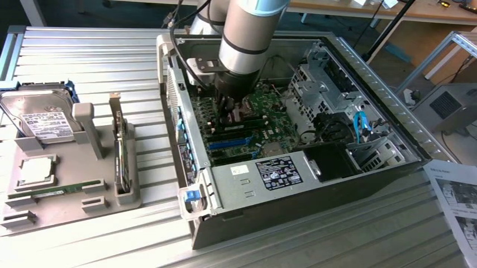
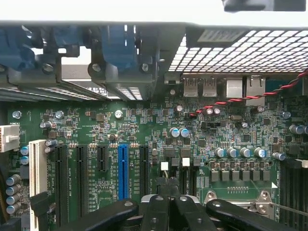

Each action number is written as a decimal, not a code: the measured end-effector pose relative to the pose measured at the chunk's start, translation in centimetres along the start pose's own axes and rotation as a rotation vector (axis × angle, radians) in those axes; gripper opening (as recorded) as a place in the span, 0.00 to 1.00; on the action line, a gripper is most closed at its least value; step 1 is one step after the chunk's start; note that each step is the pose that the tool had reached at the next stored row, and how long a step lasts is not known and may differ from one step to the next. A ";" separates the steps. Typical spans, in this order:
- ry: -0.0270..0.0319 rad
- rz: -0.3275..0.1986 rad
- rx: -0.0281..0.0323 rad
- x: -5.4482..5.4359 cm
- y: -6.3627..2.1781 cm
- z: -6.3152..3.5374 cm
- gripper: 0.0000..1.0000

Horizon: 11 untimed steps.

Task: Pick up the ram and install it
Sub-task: 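Press down the ram until it locks into place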

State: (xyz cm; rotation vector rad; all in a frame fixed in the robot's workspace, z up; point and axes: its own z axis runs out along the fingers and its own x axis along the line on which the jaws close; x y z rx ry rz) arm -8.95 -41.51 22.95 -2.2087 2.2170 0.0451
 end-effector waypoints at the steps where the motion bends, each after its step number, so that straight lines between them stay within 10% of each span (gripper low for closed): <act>1: 0.0000 0.000 0.0000 0.0 0.00 0.00 0.11; 11: 0.0080 0.000 0.0000 -0.1 0.02 -1.52 0.11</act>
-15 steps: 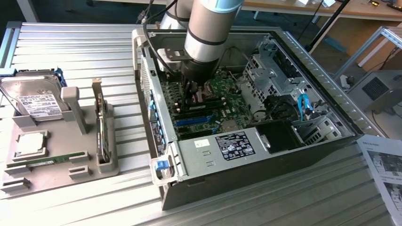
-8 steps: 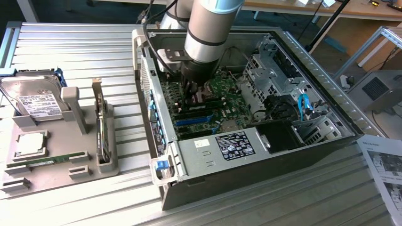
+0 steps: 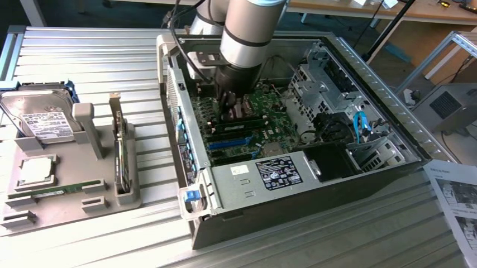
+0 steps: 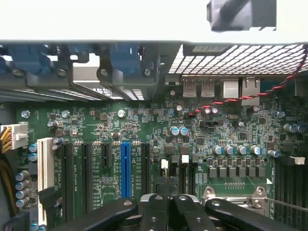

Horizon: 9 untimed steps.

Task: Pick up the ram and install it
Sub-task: 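Press down the ram until it locks into place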

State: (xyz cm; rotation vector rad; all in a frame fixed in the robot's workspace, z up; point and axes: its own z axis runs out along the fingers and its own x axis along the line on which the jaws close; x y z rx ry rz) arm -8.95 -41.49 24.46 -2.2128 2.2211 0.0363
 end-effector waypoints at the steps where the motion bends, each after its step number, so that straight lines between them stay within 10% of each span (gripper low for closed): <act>1: 0.0010 0.000 0.0001 0.0 0.00 -0.27 0.11; 9: 0.0119 0.000 0.0001 -0.1 0.03 -2.68 0.11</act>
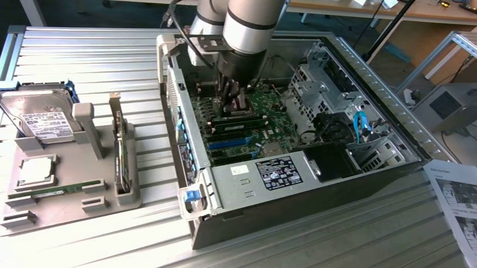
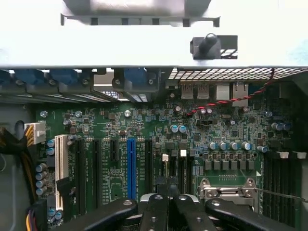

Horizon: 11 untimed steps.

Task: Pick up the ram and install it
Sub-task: 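Press down the ram until it locks into place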

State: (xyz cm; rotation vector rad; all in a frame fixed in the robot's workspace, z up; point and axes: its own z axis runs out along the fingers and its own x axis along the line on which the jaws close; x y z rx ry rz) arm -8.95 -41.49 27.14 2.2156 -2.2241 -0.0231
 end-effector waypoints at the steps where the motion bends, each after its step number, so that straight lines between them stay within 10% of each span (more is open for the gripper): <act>1: 0.0006 0.000 0.0000 0.0 0.00 -0.12 0.11; 11: 0.0149 0.000 0.0000 0.0 0.02 -1.93 0.11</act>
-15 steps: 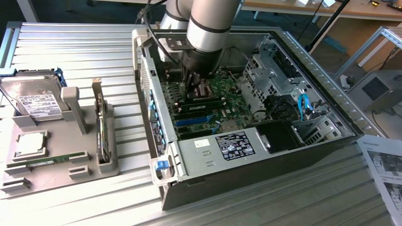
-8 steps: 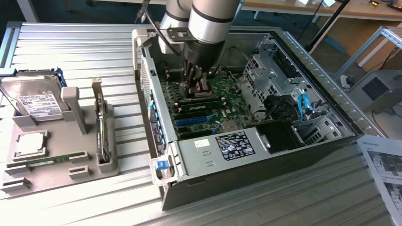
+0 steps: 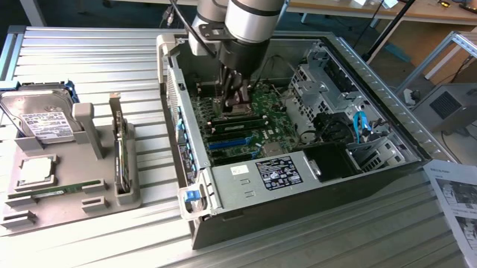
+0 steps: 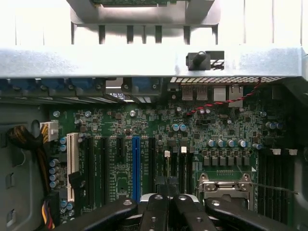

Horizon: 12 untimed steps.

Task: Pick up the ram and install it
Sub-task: 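Press down the ram until it locks into place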

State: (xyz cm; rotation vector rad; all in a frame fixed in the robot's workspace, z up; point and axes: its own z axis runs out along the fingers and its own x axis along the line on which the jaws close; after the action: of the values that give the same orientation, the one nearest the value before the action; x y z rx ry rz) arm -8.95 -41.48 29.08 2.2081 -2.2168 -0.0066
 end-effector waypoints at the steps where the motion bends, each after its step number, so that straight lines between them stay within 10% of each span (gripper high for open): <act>1: 0.0017 0.000 0.0001 0.0 0.00 -0.16 0.11; 12: 0.0113 0.000 0.0001 0.0 0.01 -1.00 0.11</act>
State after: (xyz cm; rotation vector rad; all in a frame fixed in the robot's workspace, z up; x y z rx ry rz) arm -8.95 -41.48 30.08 2.2024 -2.2112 0.0060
